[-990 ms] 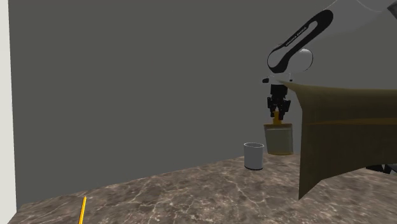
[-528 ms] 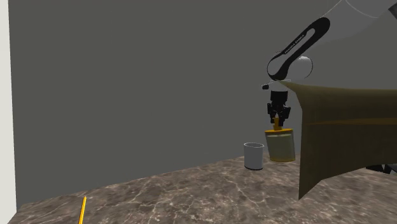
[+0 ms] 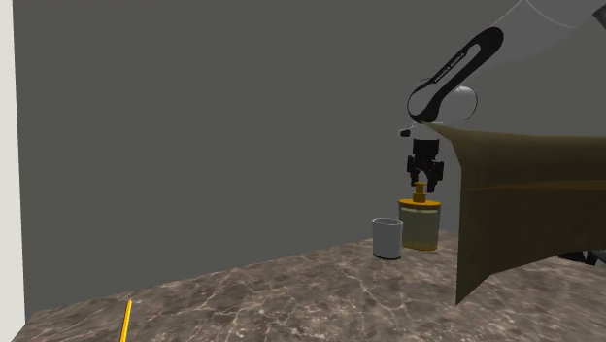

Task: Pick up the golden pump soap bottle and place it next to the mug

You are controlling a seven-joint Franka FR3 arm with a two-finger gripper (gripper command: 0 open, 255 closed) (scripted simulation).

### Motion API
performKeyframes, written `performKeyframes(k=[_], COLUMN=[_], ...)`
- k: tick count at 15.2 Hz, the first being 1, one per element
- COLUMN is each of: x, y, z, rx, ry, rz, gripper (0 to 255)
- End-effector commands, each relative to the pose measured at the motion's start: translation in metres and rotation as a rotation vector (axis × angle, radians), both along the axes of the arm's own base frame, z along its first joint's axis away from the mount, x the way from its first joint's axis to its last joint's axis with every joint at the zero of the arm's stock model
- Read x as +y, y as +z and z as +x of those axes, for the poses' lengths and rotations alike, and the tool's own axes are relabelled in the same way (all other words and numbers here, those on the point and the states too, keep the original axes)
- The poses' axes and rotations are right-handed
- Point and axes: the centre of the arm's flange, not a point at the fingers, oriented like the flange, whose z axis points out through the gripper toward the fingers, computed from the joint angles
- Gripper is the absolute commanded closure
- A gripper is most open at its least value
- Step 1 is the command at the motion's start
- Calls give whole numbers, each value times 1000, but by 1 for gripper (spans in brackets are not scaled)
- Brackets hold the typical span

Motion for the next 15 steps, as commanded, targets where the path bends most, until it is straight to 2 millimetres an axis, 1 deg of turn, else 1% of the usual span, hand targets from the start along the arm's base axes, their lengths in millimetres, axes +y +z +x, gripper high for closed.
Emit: performKeyframes(k=[1,4,7,8,15], x=[0,0,7,9,9], y=[0,0,39,49,49], z=[0,0,1,1,1], rx=[0,0,0,0,0], ry=[0,0,0,0,0], rz=[0,0,0,0,0], gripper=[0,0,0,0,0])
